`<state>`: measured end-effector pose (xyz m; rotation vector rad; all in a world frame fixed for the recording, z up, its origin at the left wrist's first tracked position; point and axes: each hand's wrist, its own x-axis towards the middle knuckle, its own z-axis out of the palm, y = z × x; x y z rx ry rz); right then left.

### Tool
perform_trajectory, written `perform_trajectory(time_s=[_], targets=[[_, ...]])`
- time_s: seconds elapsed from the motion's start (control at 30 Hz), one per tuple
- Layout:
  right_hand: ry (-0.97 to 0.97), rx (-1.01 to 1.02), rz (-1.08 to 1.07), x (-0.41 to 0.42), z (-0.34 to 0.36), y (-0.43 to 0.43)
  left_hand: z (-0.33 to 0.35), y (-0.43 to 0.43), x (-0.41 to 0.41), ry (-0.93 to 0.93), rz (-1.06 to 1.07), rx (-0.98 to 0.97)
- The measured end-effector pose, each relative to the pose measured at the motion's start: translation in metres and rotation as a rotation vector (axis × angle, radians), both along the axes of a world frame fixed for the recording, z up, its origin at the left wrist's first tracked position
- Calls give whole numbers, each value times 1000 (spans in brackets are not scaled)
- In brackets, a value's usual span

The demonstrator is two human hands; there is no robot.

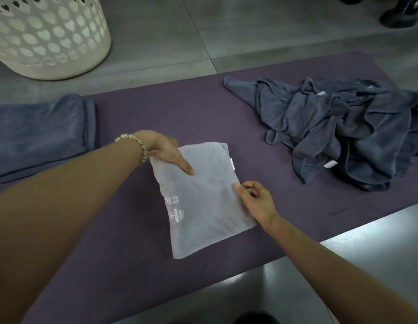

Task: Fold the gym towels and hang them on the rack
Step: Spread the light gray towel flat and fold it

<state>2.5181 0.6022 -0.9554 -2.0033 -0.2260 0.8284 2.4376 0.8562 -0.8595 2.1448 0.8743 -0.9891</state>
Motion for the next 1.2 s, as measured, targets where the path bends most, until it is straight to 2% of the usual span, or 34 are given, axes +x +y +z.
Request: perform_trajectory(time_s=[0.13, 0.27, 0.37, 0.47, 0.57, 0.7, 0.83, 0.93, 1.03, 1.2], targets=[[25, -11, -91, -12, 23, -5, 44, -29, -31, -171, 248, -216], [510, -36, -32, -36, 57, 11, 100, -36, -75, -351, 471, -420], [865, 56, 76, -59, 85, 36, 142, -32, -107, -487, 609, -473], [1030, 206, 249, -88, 122, 65, 176, -21, -144, -597, 762, -468], [1042, 279, 253, -117, 158, 95, 200, -4, -192, -680, 904, -449], [896, 284, 257, -146, 187, 128, 213, 17, -263, -738, 1051, -389], [779, 360, 332, -166, 204, 154, 188, 28, -329, -739, 1273, -420], [761, 275, 395, -185, 202, 161, 151, 24, -366, -685, 1410, -475], [739, 144, 422, -204, 189, 163, 117, 13, -390, -662, 1453, -511], [638, 94, 457, -226, 164, 181, 86, 17, -402, -690, 1404, -373]])
